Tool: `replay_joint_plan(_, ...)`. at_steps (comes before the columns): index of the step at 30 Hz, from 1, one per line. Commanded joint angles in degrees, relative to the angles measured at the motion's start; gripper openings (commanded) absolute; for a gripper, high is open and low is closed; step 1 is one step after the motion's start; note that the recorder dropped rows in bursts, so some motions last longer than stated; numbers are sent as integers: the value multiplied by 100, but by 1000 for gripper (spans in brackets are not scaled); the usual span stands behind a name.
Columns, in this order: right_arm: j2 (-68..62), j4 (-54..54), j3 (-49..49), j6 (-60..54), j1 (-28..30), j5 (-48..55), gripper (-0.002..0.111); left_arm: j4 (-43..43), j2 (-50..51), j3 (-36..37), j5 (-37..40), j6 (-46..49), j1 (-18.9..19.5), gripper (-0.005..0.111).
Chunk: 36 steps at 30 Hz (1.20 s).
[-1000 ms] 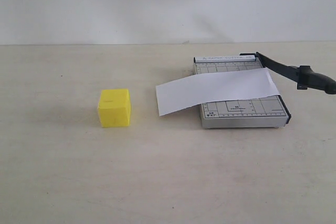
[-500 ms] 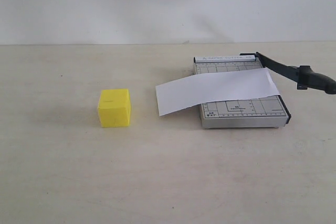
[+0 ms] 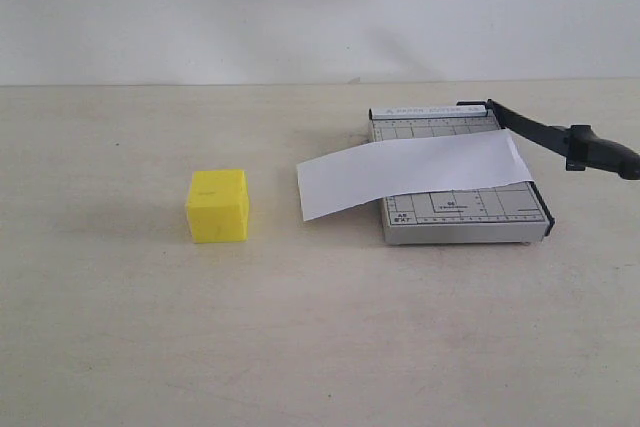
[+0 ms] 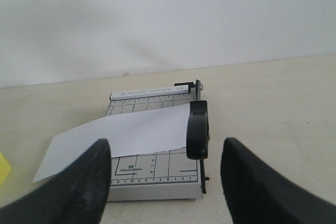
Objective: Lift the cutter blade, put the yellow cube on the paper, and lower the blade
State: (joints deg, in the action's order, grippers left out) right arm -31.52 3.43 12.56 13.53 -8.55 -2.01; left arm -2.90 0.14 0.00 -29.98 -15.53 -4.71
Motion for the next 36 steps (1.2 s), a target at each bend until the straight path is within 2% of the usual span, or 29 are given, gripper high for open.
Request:
replay_joint_plan(1,33,-12,-7,-11,-4,-80,58,164,-14,0,398,-842,22,4)
replay_joint_plan(2,33,-12,-7,-11,-4,-80,58,516,-14,0,541,-1090,22,4)
replay_joint_plan(3,33,-12,-7,-11,-4,-80,58,1287,-14,-47,886,-1533,11,4)
replay_joint_plan(5,33,-12,-7,-11,-4,-80,58,3442,59,-313,1365,-3110,10,4)
replay_joint_plan(7,33,-12,-7,-11,-4,-80,58,5704,455,-666,1309,-5069,10,4)
replay_joint_plan(9,33,-12,-7,-11,-4,-80,58,7279,1070,-1106,1041,-6405,10,4)
replay_joint_plan(11,33,-12,-7,-11,-4,-80,58,8388,1788,-1533,693,-7169,10,4)
replay_joint_plan(12,33,-12,-7,-11,-4,-80,58,8681,2238,-1764,520,-7277,10,4)
replay_joint_plan(18,33,-12,-7,-11,-4,-80,58,8888,4934,-2900,-159,-6728,-127,4)
replay_joint_plan(24,33,-12,-7,-11,-4,-80,58,8753,7050,-3893,-22,-6153,-987,4)
replay_joint_plan(29,33,-12,-7,-11,-4,-80,58,7566,8395,-4634,425,-4774,-1866,4)
replay_joint_plan(34,33,-12,-7,-11,-4,-80,58,6086,9389,-5397,585,-3249,-2404,4)
replay_joint_plan(36,33,-12,-7,-11,-4,-80,58,5851,9783,-5711,585,-2794,-2597,4)
